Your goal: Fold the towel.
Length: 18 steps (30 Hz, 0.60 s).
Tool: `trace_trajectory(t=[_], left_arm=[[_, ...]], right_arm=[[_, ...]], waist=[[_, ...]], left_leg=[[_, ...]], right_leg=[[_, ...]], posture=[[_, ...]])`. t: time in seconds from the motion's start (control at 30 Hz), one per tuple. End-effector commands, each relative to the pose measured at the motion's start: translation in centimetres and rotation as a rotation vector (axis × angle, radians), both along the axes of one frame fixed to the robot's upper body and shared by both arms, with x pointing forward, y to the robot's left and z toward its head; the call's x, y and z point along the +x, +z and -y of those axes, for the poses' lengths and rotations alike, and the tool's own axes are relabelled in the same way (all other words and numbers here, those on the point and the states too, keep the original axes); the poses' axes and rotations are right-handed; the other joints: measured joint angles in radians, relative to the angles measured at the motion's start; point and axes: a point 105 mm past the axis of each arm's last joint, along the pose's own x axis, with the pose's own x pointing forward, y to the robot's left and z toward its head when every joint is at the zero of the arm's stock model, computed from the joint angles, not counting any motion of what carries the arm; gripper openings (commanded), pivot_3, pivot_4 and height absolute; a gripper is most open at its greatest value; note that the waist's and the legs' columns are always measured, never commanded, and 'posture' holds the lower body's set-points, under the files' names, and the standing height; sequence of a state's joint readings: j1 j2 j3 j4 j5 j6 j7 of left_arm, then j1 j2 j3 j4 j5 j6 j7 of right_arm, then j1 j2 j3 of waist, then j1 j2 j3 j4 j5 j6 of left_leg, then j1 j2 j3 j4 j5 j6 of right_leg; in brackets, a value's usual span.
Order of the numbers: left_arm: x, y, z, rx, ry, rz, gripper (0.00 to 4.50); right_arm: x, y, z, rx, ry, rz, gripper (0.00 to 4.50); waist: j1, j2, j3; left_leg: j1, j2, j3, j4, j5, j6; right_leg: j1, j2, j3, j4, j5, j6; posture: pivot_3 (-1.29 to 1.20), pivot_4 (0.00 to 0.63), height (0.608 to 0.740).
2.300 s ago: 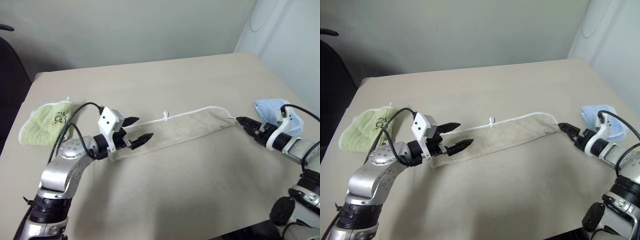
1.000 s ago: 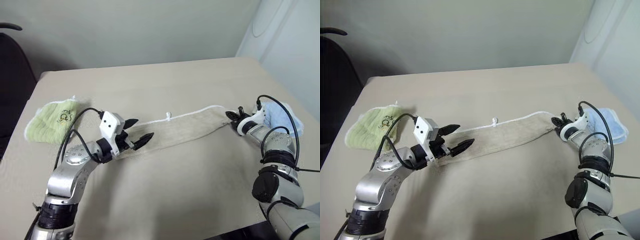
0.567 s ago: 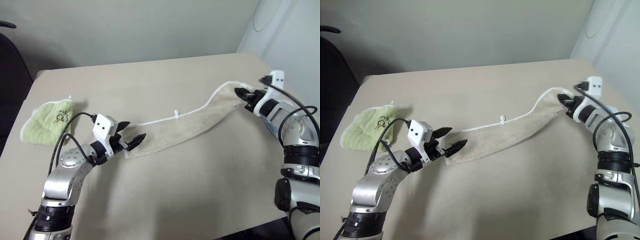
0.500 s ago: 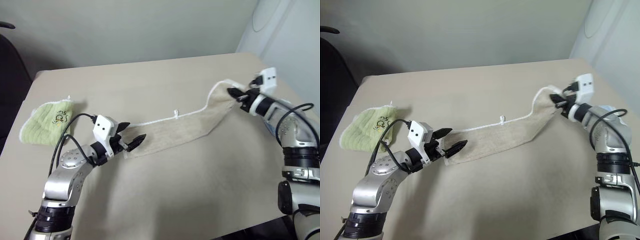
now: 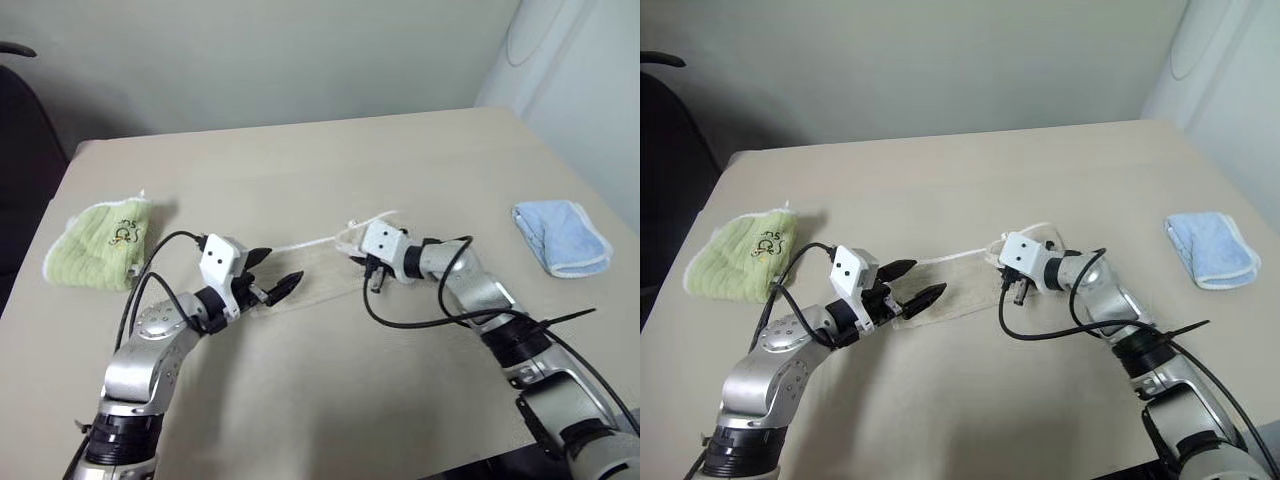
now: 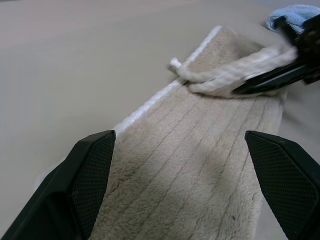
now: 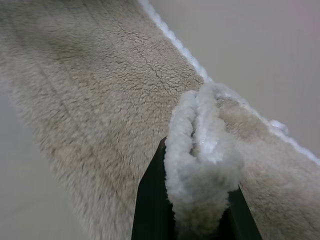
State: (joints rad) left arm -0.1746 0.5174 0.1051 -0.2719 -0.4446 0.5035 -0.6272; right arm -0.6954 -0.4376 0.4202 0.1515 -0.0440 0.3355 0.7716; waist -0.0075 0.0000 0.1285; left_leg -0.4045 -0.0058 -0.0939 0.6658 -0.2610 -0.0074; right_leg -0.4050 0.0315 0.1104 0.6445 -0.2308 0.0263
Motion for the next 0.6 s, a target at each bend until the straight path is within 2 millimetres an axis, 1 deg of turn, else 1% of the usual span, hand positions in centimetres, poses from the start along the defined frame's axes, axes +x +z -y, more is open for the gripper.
trace_trajectory(t=[0.03,0.1,0.17,0.3,0.37,0.43,0.47,0.5,0.6], left_arm=[[-0.5,1.3,0.3,-0.004,-0.005,0.06,4.5],[-0.7,1.1,0.2,-0.005,-0.003,0.058,4.5],[-0.9,1.1,0.1,-0.007,0.006,0.053,4.5],[-1.2,1.2,-0.9,-0.031,0.045,0.05,4.5],[-1.4,1.3,-1.7,-0.067,0.074,0.043,4.5],[-1.7,1.4,-2.3,-0.122,0.096,0.025,4.5],[-1.9,1.4,-2.5,-0.163,0.107,0.008,4.5],[-2.1,1.4,-2.6,-0.199,0.116,-0.009,4.5],[-2.5,1.2,-2.4,-0.317,0.135,-0.08,4.5]], right_arm=[[-0.4,1.0,0.1,0.026,0.018,0.003,1.04],[-1.2,1.9,0.0,0.123,0.04,-0.045,1.74],[-2.3,4.0,0.4,0.279,0.073,-0.091,2.4],[-4.3,6.5,2.8,0.491,0.11,-0.203,2.4],[-4.4,7.9,4.3,0.61,0.086,-0.243,2.4],[-3.8,8.8,5.4,0.71,0.038,-0.282,2.02],[-3.0,8.8,5.8,0.739,-0.002,-0.292,1.82],[-2.2,8.5,6.0,0.742,-0.046,-0.298,1.46],[0.0,5.4,5.4,0.617,-0.131,-0.287,0.46]], waist=[[0.001,0.0,0.0],[0.001,0.0,0.0],[0.002,0.0,0.0],[0.004,0.0,0.0],[0.004,-0.001,-0.001],[0.004,-0.001,-0.001],[0.003,-0.001,-0.001],[0.003,-0.001,-0.001],[0.0,-0.002,-0.001]], left_leg=[[0.0,0.0,0.0,0.0,0.0,0.0],[0.0,0.0,0.0,0.0,0.0,-0.001],[0.0,0.0,0.0,-0.001,0.001,-0.002],[0.0,0.0,0.0,0.0,0.002,-0.004],[0.002,0.0,0.001,0.0,0.002,-0.004],[0.004,0.0,0.001,0.0,0.002,-0.004],[0.004,0.0,0.001,0.0,0.002,-0.004],[0.005,0.0,0.001,0.0,0.003,-0.004],[0.006,0.0,0.0,0.0,0.003,-0.005]], right_leg=[[0.0,0.0,0.0,0.0,0.0,0.0],[0.0,0.0,0.0,0.0,0.0,0.0],[0.0,0.0,0.0,0.0,0.0,0.0],[0.001,0.0,0.0,0.0,0.0,-0.001],[0.003,0.001,0.0,-0.001,-0.001,-0.001],[0.005,0.001,0.001,-0.001,-0.001,-0.001],[0.005,0.001,0.001,0.0,-0.001,-0.001],[0.006,0.001,0.001,0.0,-0.002,-0.001],[0.006,0.001,0.001,0.001,-0.001,-0.001]], posture=[[0.0,0.15,0.74],[0.0,0.15,0.74],[0.0,0.15,0.74],[0.0,0.15,0.74],[0.0,0.15,0.74],[0.0,0.15,0.74],[0.0,0.15,0.74],[0.0,0.15,0.74],[0.0,0.15,0.74]])
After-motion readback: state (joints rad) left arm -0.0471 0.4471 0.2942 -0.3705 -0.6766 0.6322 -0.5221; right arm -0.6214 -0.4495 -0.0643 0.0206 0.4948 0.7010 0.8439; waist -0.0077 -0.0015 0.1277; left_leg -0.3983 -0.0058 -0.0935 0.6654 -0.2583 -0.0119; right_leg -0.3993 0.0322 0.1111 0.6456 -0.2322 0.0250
